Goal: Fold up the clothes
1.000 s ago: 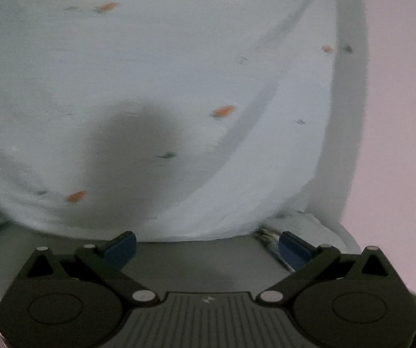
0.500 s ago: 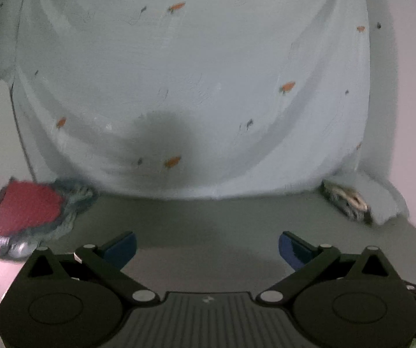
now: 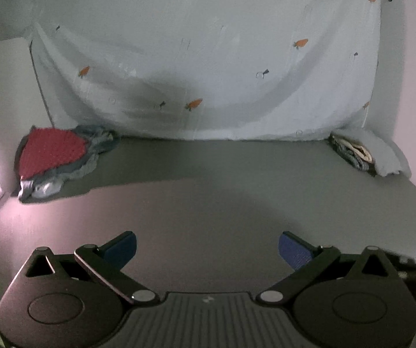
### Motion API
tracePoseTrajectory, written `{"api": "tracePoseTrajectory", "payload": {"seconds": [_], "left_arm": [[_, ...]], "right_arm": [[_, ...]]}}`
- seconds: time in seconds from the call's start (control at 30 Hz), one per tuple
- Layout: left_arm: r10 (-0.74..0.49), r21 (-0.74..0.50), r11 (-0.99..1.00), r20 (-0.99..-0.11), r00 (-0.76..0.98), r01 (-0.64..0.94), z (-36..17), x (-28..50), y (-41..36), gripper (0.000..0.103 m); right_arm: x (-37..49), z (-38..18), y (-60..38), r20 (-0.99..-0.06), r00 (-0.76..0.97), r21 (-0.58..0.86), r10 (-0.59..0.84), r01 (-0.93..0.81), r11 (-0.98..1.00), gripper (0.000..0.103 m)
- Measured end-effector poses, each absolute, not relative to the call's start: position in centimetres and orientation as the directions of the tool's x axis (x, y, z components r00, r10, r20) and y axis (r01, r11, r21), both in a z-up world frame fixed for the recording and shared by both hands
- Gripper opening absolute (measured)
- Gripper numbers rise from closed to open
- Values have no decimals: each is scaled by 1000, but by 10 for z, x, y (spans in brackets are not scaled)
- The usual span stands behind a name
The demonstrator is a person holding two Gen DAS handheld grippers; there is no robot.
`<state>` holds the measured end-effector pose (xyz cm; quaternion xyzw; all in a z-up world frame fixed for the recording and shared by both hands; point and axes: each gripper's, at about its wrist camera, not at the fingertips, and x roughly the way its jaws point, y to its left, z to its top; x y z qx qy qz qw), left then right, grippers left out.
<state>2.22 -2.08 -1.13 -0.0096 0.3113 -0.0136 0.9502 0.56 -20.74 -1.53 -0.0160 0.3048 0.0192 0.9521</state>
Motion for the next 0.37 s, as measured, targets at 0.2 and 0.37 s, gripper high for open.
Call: {"api": "tracePoseTrajectory", "payload": {"seconds": [0.2,0.37], "left_arm": [[-37,-36,999,-599,800,19,-17,4,-26,103],[-32,-32,999,-591,806,17,-14,-9,-24,103]], "right_arm": [[-1,-19,-211,-587,809,-17,35,-56,998,103],[-10,-19,-212,-578,815,-14,40,-59,998,103]]}}
